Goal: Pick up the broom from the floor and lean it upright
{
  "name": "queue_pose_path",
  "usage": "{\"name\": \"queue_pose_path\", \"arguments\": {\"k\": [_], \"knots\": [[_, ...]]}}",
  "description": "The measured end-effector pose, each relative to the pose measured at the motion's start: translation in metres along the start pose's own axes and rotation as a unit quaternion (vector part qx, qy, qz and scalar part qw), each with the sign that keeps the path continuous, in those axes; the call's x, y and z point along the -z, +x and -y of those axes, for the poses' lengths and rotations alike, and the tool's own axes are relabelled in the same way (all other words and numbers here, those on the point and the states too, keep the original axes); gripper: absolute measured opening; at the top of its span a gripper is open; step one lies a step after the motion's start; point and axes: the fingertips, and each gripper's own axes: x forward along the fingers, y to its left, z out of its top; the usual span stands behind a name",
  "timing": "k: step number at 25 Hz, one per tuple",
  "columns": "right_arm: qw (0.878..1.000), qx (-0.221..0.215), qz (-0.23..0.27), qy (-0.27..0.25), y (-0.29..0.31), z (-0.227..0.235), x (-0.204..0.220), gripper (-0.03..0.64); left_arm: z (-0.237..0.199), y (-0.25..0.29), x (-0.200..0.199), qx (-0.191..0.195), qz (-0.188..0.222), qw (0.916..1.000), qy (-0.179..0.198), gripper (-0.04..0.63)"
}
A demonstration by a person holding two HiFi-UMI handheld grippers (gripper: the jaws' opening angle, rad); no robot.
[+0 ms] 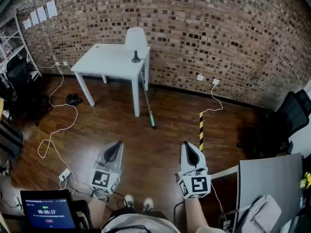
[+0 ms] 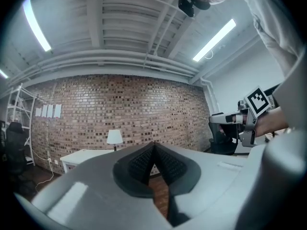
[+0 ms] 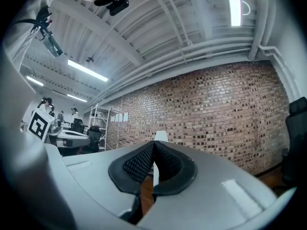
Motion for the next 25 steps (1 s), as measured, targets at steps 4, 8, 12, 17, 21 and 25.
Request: {"name": "queue_pose_path", "arguments": {"k": [4, 8, 12, 17, 21, 25], "knots": [[1.0, 0.002, -0.004, -0.006, -0.002, -0.008, -0.005, 0.012, -0.006, -0.007, -0.005, -0.001, 0.004, 1.0, 0.005, 0.0], [1.0, 0.009, -0.011, -0.003, -0.003, -0.013, -0.002, 0.012, -0.013, -0.012, -0.009, -0.006, 0.011, 0.9999, 0.005, 0.0], [1.0, 0.011, -0.015, -0.002, 0.002, -0.016, -0.002, 0.012, -0.019, -0.013, -0.009, -0.008, 0.014, 0.9999, 0.005, 0.0], [1.0, 0.011, -0.015, 0.001, 0.011, -0.016, 0.009, 0.011, -0.026, -0.01, -0.001, -0.014, 0.01, 0.9998, 0.005, 0.0], [1.0, 0.012, -0.016, -0.002, 0.017, -0.025, -0.001, 0.011, -0.037, -0.014, -0.007, -0.013, 0.012, 0.9998, 0.008, 0.0], [1.0, 0.01, -0.015, -0.004, 0.031, -0.02, -0.006, 0.011, -0.043, -0.001, -0.008, -0.013, 0.007, 0.9999, 0.008, 0.0]]}}
